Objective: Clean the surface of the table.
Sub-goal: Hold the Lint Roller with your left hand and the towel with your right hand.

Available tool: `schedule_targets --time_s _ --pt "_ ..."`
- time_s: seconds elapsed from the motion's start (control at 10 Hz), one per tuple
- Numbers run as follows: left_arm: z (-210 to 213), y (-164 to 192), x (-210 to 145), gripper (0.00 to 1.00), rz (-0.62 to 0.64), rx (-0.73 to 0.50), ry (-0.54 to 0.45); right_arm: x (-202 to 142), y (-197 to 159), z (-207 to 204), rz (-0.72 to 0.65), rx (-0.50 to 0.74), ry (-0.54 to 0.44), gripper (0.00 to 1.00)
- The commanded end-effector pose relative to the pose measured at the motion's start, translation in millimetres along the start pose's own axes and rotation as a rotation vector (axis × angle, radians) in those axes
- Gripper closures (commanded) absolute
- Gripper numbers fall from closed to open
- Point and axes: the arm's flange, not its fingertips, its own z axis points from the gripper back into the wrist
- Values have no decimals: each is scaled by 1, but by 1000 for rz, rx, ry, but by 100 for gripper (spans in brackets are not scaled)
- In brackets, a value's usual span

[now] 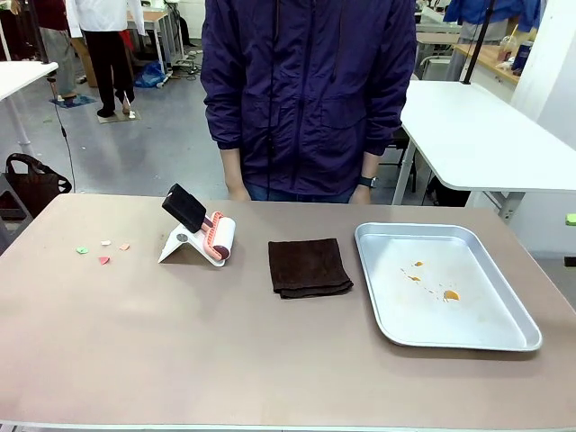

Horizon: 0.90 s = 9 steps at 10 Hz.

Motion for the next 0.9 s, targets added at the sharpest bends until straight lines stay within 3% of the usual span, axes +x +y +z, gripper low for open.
schedule_targets --time_s 0.0,0.3,0.6,0.8 --pt "-21 -38 18 0 -38 111 53 -29 55 -38 157 -184 -10 0" --pt "-78 -90 36 0 -152 146 209 -42 135 -107 345 -393 55 0" --pt "-143 -121 50 0 -249 176 309 -58 187 -190 511 -458 178 0" --pt "-202 -139 46 0 -280 314 374 -82 203 -246 606 -474 218 0"
